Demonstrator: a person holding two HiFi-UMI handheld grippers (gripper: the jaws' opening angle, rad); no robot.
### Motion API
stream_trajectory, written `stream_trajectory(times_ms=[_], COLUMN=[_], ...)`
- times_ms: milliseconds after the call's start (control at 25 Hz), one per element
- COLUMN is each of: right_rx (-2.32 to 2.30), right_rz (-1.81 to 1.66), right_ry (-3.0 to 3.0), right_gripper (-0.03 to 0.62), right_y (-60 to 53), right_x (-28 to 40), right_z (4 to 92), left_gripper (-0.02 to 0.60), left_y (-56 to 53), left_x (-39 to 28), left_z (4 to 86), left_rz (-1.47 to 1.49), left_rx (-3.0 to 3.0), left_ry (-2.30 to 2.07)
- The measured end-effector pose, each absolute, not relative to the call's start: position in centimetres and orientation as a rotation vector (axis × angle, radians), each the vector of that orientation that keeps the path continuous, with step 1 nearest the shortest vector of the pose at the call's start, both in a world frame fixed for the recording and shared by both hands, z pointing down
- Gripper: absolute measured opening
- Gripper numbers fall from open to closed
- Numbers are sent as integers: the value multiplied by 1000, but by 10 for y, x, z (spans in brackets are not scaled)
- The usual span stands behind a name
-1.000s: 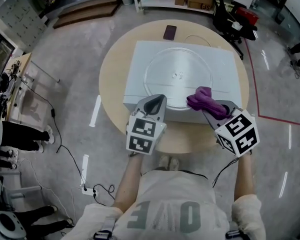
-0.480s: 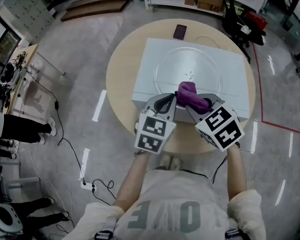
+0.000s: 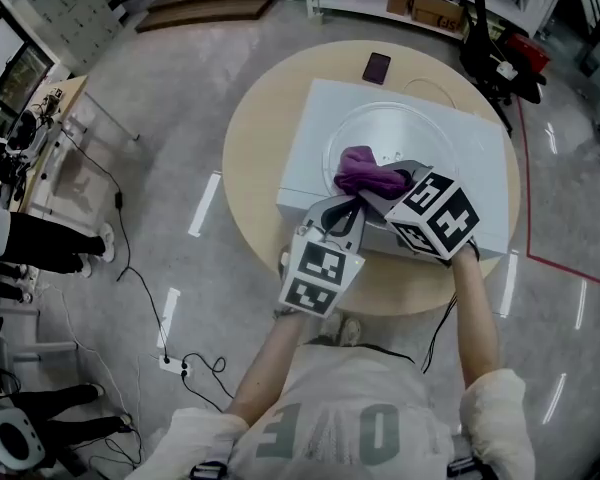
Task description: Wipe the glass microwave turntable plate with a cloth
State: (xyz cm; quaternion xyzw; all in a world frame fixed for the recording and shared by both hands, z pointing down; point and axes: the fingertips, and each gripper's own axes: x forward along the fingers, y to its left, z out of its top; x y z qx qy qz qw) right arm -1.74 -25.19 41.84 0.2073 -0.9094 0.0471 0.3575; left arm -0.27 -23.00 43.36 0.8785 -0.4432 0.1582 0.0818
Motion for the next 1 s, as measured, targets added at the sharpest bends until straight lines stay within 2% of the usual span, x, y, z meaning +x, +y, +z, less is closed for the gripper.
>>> stream_trajectory(times_ms=[320,720,1000], right_rx=[521,812,624], right_rz=[136,112,110], right_ry=[-2380,-2347,-2335], right_gripper=[48,48,48], right_y=[-259,-364,-324], right_x=[-19,-17,-29], right_z=[413,401,417], left_gripper=[-5,-5,-5], left_y=[-229,-229,-229], left_x=[-3,-2,0], left_z=[433,435,435], left_rz=[457,454,456], left_rx=[2631,2630,2632], left_ry=[-1325,-1322,-1323])
